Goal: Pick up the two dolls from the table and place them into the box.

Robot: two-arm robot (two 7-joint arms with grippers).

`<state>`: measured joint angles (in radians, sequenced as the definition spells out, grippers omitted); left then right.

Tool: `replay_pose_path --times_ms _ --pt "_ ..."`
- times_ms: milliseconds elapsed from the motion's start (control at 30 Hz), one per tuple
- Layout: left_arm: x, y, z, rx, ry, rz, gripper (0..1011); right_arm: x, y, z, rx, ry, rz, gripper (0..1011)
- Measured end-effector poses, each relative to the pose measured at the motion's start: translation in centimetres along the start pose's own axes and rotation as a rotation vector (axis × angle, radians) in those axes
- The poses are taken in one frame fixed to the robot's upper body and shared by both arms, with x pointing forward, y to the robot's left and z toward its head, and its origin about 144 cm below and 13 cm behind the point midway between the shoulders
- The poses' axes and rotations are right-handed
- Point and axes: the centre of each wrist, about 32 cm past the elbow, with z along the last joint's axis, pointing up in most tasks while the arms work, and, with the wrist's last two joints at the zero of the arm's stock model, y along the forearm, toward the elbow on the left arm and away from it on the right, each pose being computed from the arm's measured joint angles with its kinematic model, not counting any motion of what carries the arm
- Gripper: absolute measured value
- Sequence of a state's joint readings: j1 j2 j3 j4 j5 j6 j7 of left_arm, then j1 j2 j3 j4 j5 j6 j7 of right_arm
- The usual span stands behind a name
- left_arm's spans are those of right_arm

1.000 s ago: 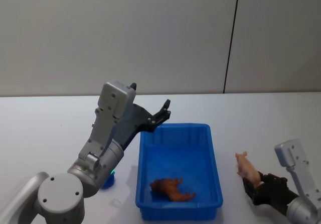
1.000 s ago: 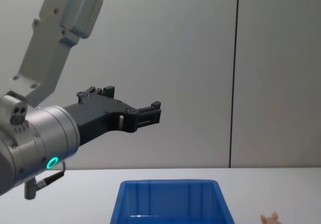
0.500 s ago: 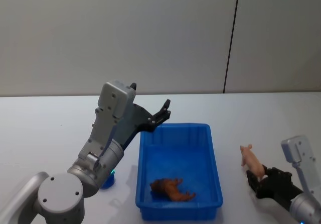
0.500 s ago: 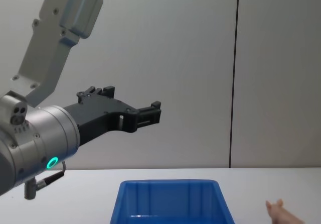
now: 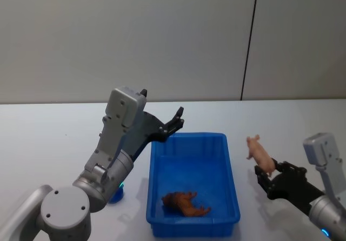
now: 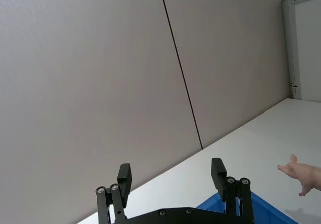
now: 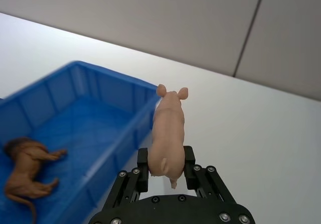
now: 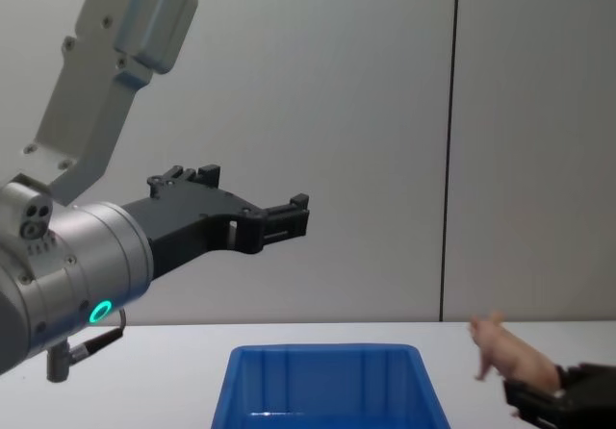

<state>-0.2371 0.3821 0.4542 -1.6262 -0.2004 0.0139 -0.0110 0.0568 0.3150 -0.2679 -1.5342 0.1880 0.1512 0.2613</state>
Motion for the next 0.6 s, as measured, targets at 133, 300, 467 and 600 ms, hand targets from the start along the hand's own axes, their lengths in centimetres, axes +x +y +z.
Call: replay_pose_path --times_ms 133,300,467,600 --pt "0.0 0.0 0.0 0.0 0.0 0.0 1001 -0.3 0.1 0.7 0.026 -0.015 0.042 384" --pt "0.0 0.0 0.0 0.0 0.0 0.0 1001 -0.9 0.6 1.6 0.052 -0.038 0.114 384" --pt "0.0 0.0 0.0 0.0 0.0 0.0 1001 -1.8 1.3 2.3 0.058 -0.056 0.18 384" --pt "0.0 0.0 0.0 0.0 0.0 0.0 1001 -2.5 2.0 2.8 0.054 -0.069 0.226 384"
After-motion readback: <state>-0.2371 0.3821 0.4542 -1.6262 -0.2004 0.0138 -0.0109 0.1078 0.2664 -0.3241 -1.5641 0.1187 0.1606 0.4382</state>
